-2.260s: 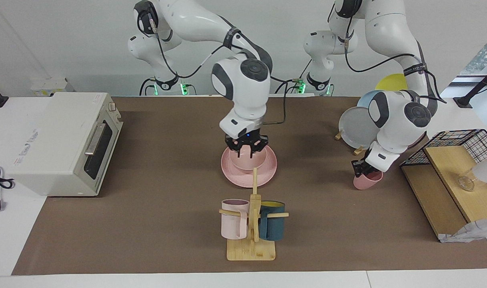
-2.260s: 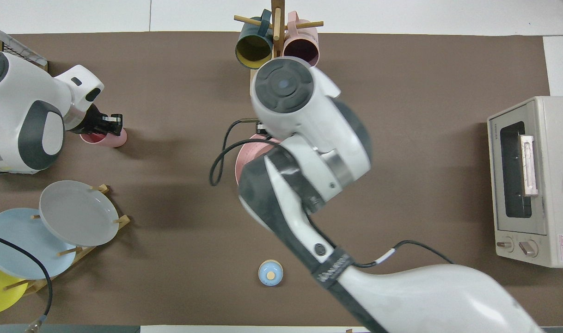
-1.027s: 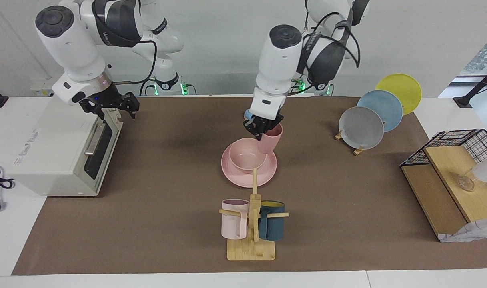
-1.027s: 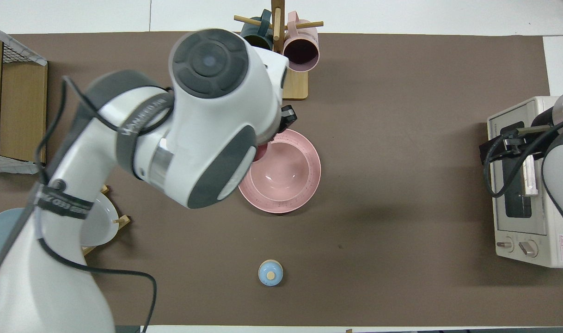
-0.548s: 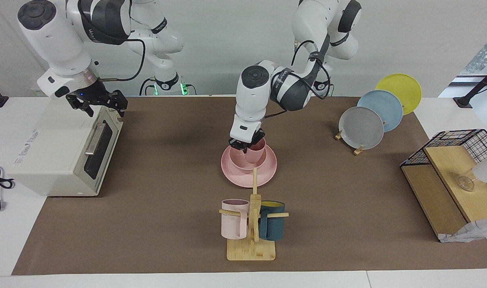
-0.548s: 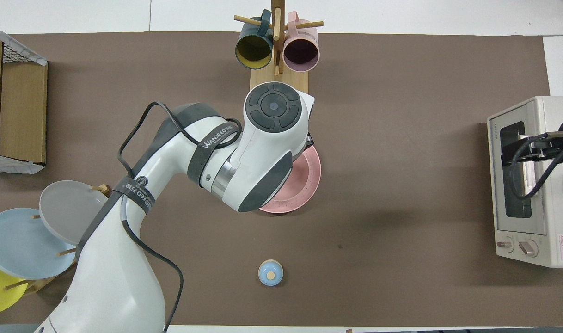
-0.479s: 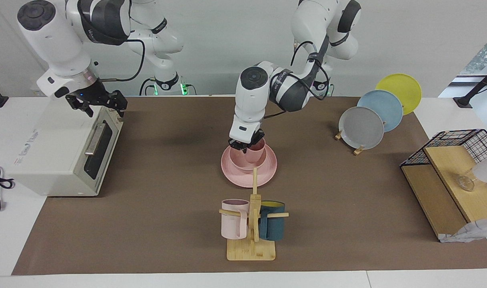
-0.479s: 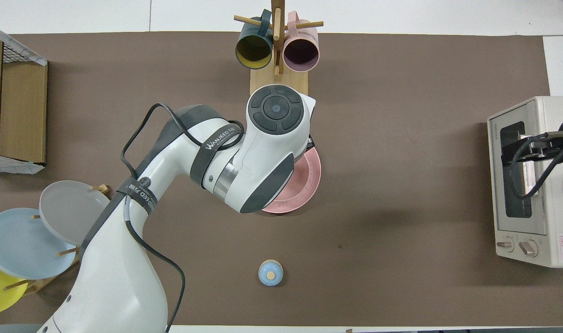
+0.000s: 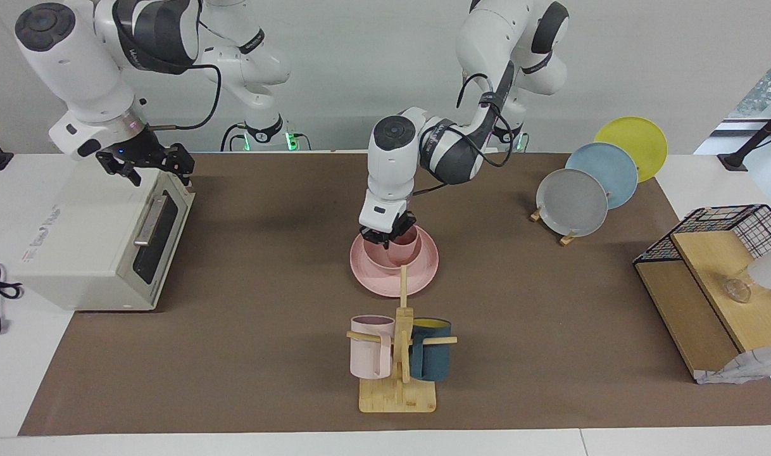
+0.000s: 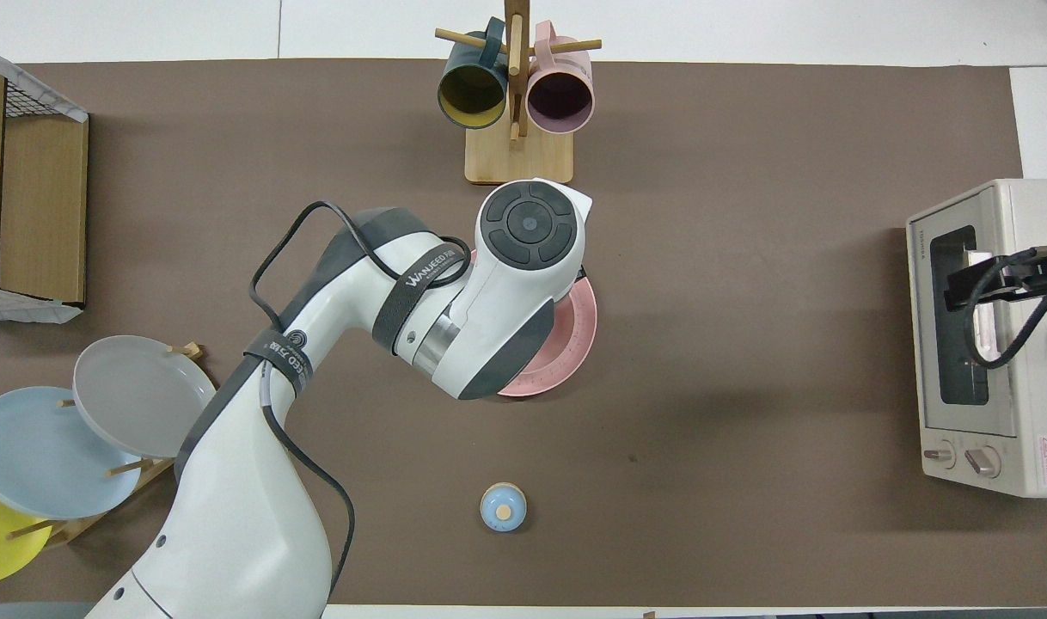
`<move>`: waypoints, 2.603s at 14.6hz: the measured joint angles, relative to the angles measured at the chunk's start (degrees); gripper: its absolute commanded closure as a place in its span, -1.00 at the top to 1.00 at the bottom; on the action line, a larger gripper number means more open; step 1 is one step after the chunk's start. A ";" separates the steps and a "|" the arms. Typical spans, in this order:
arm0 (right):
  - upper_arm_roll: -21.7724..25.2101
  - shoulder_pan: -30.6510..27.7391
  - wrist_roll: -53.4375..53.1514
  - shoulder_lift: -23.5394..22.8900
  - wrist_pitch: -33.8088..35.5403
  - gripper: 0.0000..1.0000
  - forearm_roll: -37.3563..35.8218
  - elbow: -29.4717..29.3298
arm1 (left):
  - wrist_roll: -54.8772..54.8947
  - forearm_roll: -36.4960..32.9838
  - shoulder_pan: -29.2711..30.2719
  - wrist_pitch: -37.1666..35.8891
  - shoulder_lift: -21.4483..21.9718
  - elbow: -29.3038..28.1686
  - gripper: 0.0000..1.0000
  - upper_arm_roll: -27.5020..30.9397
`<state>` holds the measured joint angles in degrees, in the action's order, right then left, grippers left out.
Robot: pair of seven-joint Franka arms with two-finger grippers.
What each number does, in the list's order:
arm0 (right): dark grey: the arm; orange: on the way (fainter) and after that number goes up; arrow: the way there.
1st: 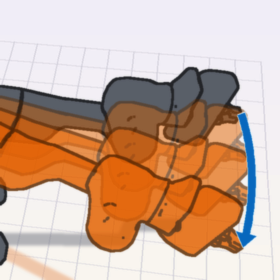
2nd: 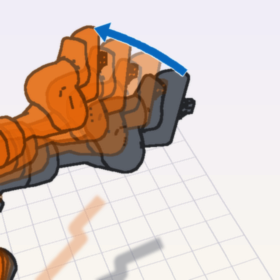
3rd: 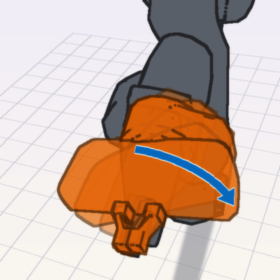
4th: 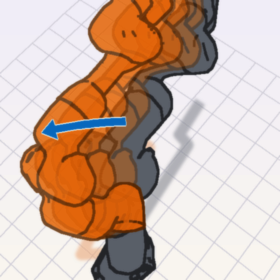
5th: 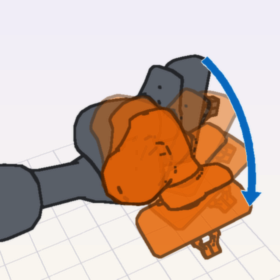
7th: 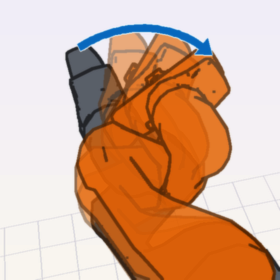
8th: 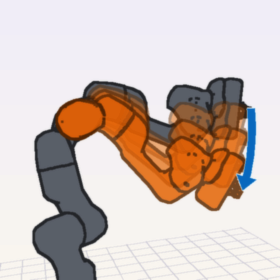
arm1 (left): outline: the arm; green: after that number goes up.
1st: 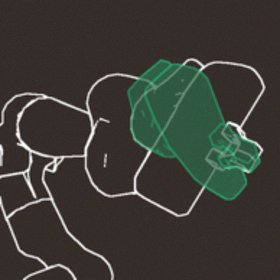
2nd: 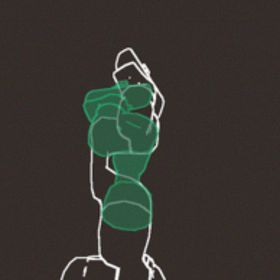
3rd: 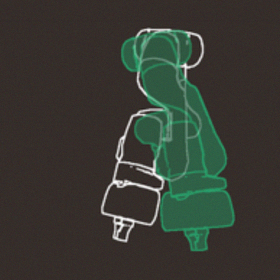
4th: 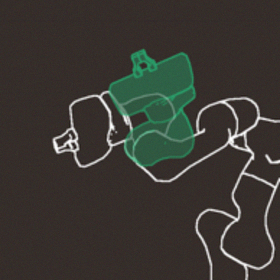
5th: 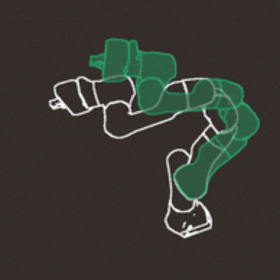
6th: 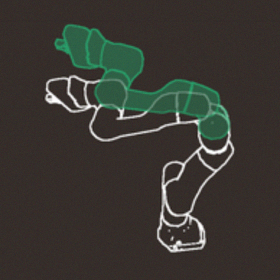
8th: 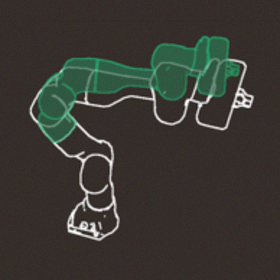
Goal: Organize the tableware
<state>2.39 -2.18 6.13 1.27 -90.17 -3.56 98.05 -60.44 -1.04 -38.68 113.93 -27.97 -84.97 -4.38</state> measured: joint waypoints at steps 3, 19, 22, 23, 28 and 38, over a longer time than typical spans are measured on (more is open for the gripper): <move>0.75 0.38 0.01 0.00 0.00 1.00 0.00 -0.11 | 0.00 -0.07 0.00 1.24 -0.74 -0.15 -1.00 0.00; 1.11 0.62 -1.57 0.21 2.39 1.00 1.61 -3.19 | 7.65 -1.14 9.92 -12.44 12.91 1.03 1.00 1.08; 1.12 0.62 -1.59 0.23 2.43 1.00 1.64 -3.19 | 17.34 0.88 17.69 -19.23 18.56 0.96 1.00 1.27; 1.12 0.62 -1.59 0.23 2.43 1.00 1.65 -3.19 | 21.52 1.68 20.70 -21.46 20.29 0.94 1.00 1.34; 1.12 0.62 -1.59 0.24 2.43 1.00 1.67 -3.19 | 40.23 3.00 33.01 -28.37 25.32 0.29 1.00 1.64; 1.12 0.62 -1.59 0.24 2.43 1.00 1.71 -3.19 | 47.53 3.09 35.86 -29.41 25.90 -0.31 1.00 1.65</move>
<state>3.50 -1.56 4.54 1.51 -87.74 -1.86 94.86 -12.90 2.05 -2.82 84.52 -2.07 -85.28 -2.73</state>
